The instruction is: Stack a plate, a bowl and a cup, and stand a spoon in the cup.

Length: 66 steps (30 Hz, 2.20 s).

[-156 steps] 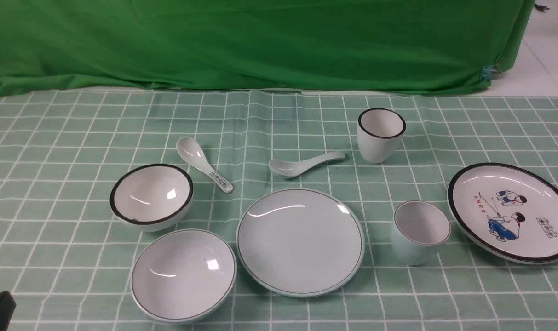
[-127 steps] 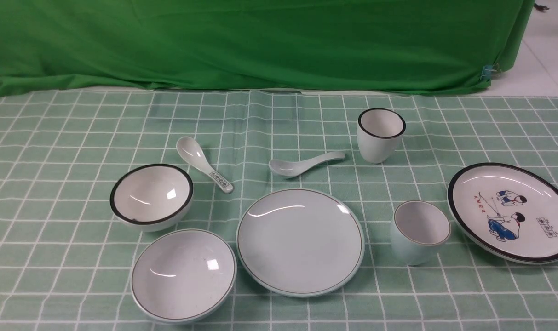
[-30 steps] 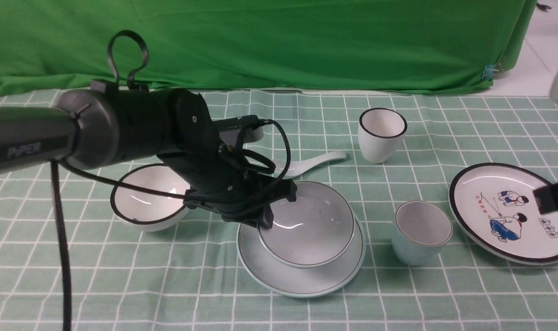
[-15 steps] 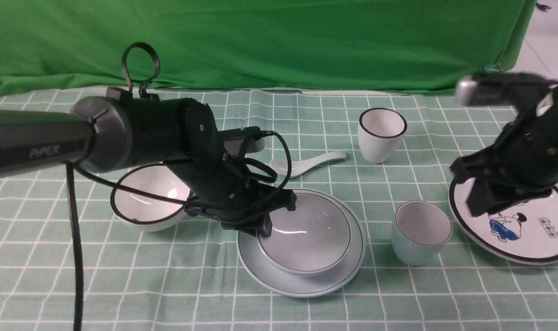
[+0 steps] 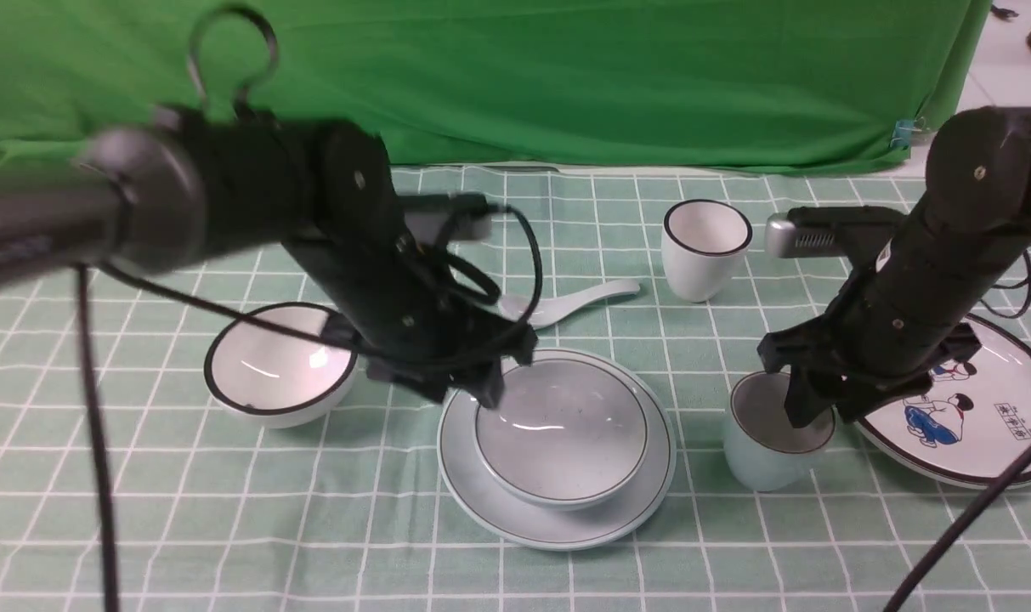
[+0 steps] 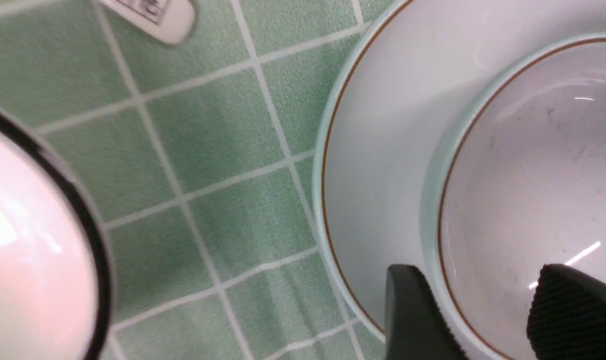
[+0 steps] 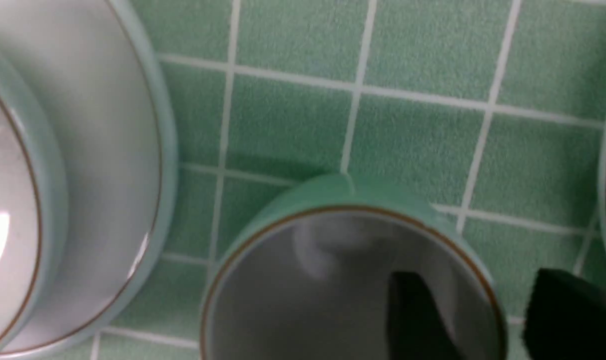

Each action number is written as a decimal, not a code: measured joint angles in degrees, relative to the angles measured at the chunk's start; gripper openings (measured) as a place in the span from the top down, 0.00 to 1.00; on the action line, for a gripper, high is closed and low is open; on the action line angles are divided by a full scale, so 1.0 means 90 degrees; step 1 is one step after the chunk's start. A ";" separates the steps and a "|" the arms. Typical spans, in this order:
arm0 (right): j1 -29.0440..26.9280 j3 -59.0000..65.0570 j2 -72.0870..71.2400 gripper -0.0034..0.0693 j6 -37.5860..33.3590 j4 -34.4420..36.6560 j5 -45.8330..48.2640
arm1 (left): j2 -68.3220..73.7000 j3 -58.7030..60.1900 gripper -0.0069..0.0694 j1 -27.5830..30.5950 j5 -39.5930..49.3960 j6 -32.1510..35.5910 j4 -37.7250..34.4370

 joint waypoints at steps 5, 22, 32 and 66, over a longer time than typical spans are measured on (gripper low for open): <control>0.0000 -0.0261 -0.0009 0.85 -0.0264 0.0000 0.0082 | -0.1233 -0.0039 0.84 0.0000 0.0408 -0.0074 0.0728; 0.1727 -0.2442 0.0830 0.85 -0.0464 0.0505 0.0965 | -0.3699 0.3258 0.90 0.0000 -0.0243 -0.1368 0.1188; 0.1868 -0.2463 0.1309 0.80 -0.0446 0.0456 0.0921 | -0.3732 0.3425 0.90 0.0000 -0.0318 -0.1393 0.1246; 0.0955 -0.5504 0.3243 0.39 -0.0997 0.1155 0.0713 | -0.3732 0.3425 0.90 0.0000 -0.0267 -0.1436 0.1241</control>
